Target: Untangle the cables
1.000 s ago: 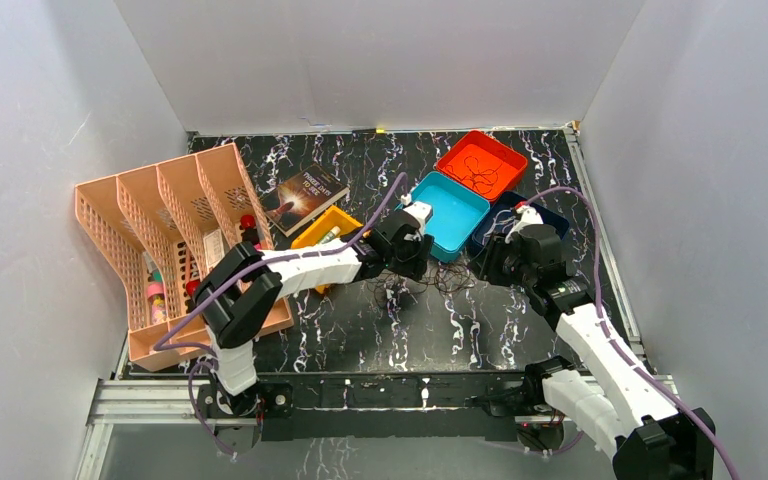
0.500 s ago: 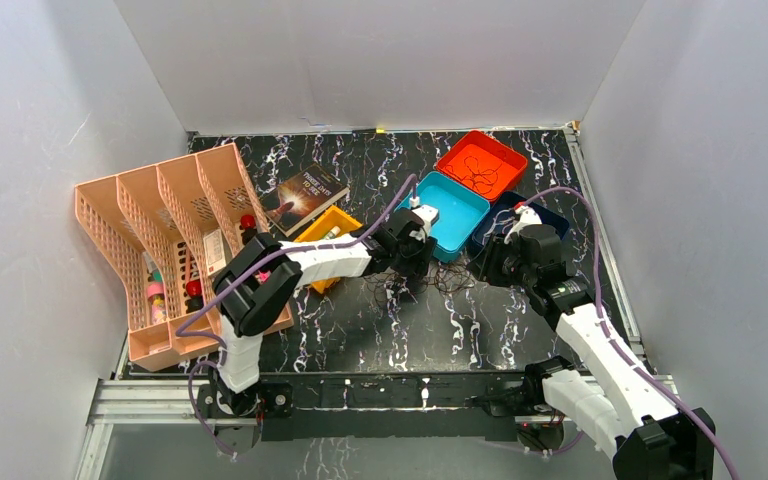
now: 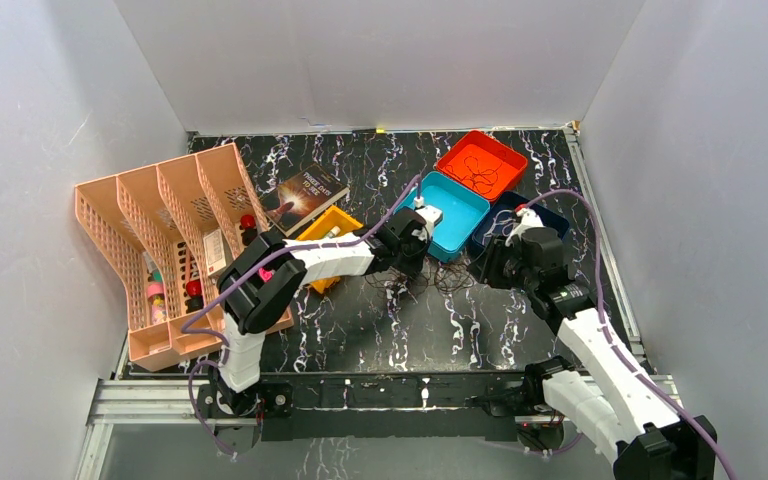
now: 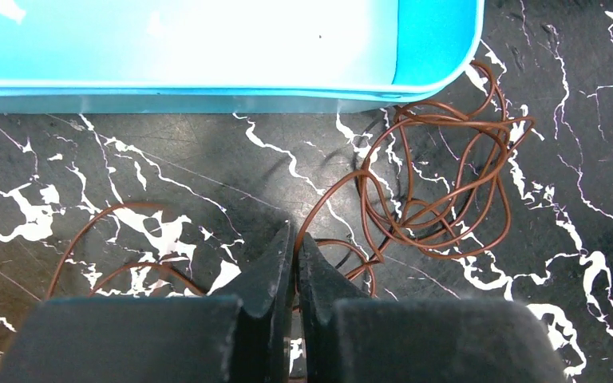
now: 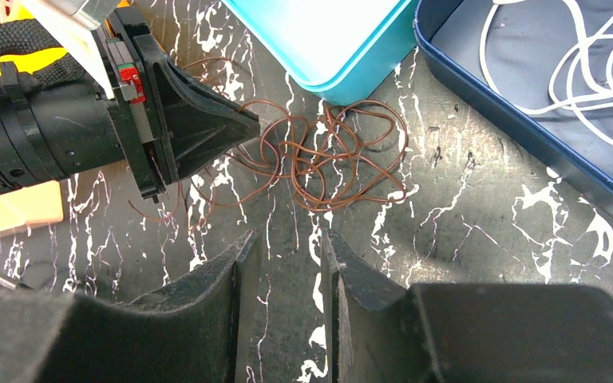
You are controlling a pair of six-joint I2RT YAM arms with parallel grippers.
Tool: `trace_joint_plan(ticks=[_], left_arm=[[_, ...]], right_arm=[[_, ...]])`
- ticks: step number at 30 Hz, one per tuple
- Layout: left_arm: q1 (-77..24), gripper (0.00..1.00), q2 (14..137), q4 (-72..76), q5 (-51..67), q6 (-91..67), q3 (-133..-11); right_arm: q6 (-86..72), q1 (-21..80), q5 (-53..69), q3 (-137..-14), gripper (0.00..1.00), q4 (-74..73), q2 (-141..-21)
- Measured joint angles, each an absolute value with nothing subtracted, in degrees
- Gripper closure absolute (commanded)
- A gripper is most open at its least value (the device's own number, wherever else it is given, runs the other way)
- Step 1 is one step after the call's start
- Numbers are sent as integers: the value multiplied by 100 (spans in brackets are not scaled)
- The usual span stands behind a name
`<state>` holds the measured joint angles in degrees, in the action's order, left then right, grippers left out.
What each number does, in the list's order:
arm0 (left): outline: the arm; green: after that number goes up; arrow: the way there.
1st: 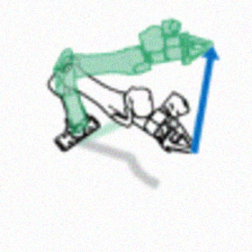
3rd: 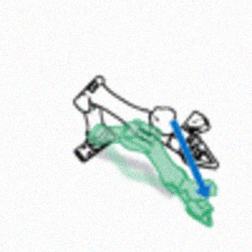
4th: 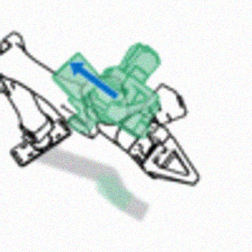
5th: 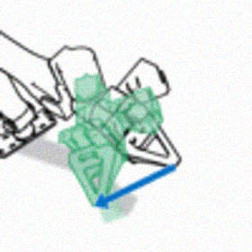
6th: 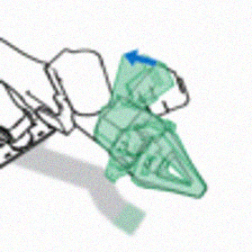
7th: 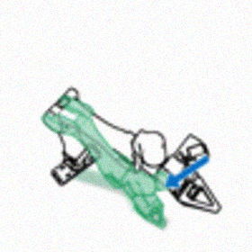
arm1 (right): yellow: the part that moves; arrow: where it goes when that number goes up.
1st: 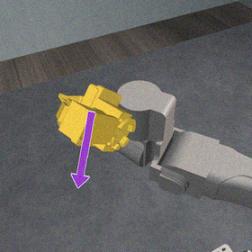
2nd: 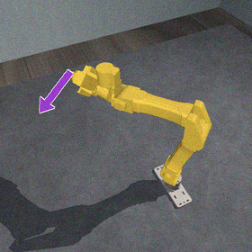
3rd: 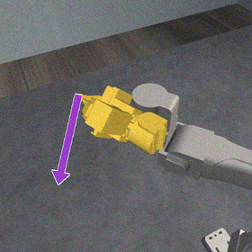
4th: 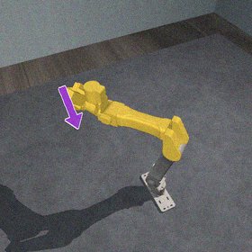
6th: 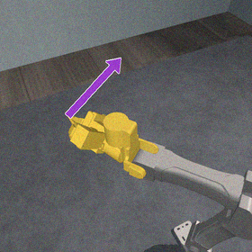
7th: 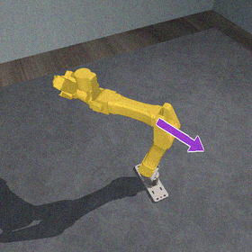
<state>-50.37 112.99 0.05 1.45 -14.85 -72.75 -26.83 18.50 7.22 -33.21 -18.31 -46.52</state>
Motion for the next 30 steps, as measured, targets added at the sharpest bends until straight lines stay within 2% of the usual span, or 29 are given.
trace_joint_plan(ticks=[8, 21, 24, 30], left_arm=[[-5037, 100, 10967, -145, 38, -1341, -7288], [-5035, 100, 9216, -292, -139, -1258, -6978], [-5035, 100, 9026, -397, -174, -1253, -6967], [-5035, 100, 8571, -556, -198, -1258, -6783]], right_arm=[[-2727, 1850, 722, -3100, 53, -1669, -4169], [-2823, 1850, 1007, -2812, 42, -987, -3754], [-2803, 1850, 1205, -2683, 39, -552, -3559], [-2749, 1850, 1756, -1817, 37, 1389, -3162]])
